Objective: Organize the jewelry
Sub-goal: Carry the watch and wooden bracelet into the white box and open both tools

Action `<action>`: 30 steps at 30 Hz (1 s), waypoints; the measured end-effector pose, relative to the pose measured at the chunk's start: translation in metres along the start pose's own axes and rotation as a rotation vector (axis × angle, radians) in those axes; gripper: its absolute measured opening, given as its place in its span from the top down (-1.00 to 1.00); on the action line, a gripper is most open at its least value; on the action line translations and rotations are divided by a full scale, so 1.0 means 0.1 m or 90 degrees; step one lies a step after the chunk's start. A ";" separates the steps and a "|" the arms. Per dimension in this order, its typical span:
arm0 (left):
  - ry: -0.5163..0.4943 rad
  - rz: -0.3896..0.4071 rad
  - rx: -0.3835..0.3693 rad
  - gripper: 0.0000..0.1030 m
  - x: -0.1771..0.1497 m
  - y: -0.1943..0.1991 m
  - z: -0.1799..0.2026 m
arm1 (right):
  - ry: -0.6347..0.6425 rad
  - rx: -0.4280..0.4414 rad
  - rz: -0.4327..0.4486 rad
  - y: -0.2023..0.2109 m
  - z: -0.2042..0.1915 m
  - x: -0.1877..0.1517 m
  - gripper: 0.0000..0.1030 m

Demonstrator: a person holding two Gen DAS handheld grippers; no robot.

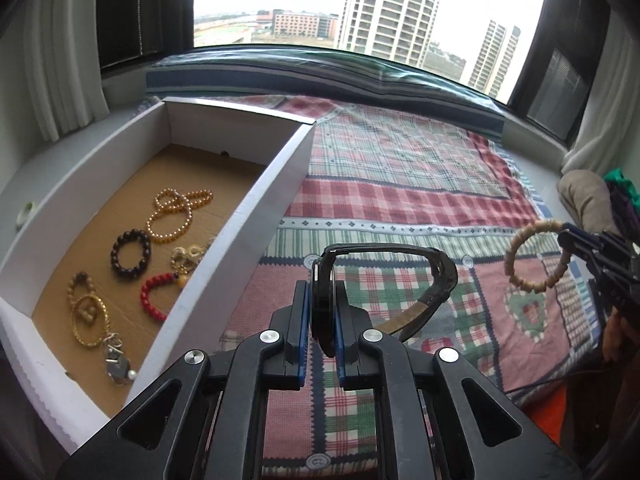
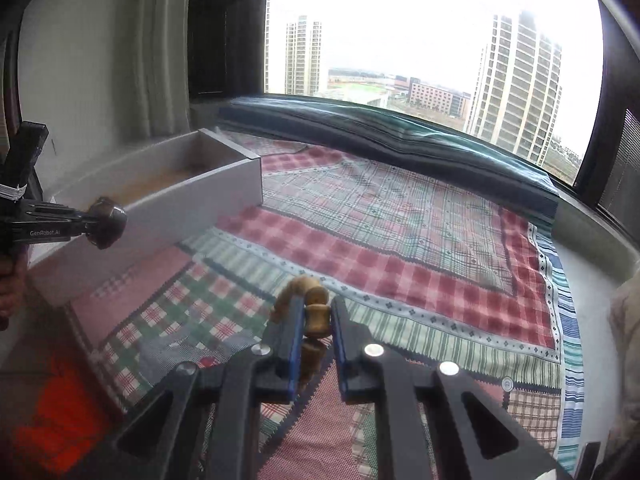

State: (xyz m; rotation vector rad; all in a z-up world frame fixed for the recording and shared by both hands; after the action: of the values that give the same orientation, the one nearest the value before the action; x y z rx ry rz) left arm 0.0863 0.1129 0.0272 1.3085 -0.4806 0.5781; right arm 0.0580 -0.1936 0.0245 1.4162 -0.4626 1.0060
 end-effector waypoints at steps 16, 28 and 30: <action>0.162 0.039 0.138 0.83 0.33 0.38 -1.57 | 0.096 0.119 0.127 -0.30 -0.98 1.48 0.73; 0.210 -0.077 0.171 0.81 0.12 -0.48 -2.01 | 0.071 0.316 0.046 -1.61 -2.15 2.11 0.72; 0.223 -0.075 0.172 0.80 0.10 -0.52 -2.02 | 0.061 0.344 0.014 -1.92 -2.27 2.07 0.72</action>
State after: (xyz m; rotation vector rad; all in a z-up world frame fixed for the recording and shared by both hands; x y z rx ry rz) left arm 0.1281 0.3042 -0.0461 1.4426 -0.0362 0.7742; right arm 0.2560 0.1103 0.0387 1.8299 -0.1353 1.2687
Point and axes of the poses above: each gripper's, at about its wrist camera, not at the fingertips, and y roughly against the way its jaws point, z to its right, x to its top, the point moved 3 cm from there along -y, roughly the way its jaws point, and after that the axes turned 5 degrees about y, right-handed, at the moved point
